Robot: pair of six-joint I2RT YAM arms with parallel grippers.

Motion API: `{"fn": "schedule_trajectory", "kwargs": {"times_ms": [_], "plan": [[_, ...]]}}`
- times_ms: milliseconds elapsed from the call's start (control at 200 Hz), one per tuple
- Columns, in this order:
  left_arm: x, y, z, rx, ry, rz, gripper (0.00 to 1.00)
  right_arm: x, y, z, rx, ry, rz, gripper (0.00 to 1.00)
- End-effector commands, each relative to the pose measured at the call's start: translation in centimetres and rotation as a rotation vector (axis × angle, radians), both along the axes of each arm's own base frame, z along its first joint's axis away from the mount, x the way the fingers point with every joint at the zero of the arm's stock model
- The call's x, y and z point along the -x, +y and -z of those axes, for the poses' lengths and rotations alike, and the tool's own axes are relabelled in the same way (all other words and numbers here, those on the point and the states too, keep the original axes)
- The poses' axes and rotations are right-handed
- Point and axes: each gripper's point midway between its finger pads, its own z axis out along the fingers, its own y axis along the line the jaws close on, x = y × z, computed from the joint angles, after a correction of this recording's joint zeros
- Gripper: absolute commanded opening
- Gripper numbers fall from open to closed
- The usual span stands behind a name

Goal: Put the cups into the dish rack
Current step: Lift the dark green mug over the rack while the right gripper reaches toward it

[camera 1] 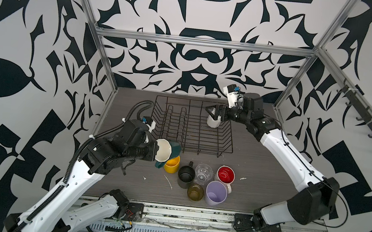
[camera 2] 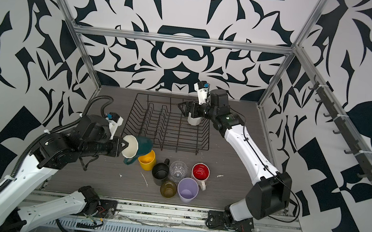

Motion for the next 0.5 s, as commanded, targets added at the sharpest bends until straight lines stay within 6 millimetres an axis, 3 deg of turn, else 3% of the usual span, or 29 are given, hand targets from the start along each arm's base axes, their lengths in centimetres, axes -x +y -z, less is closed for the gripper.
{"fn": "schedule_trajectory", "kwargs": {"times_ms": [0, 175, 495], "plan": [[-3.1, -2.9, -2.5, 0.205, -0.119, 0.105, 0.0, 1.7, 0.3, -3.7, -0.188, -0.044, -0.119, 0.94], [-5.8, -4.1, -3.6, 0.305, -0.24, 0.174, 0.0, 2.1, -0.7, -4.2, -0.352, 0.007, -0.201, 0.94], [-7.4, -7.3, -5.5, 0.463, -0.367, 0.426, 0.0, 2.7, 0.2, -3.4, -0.396, 0.037, -0.328, 0.93]]}}
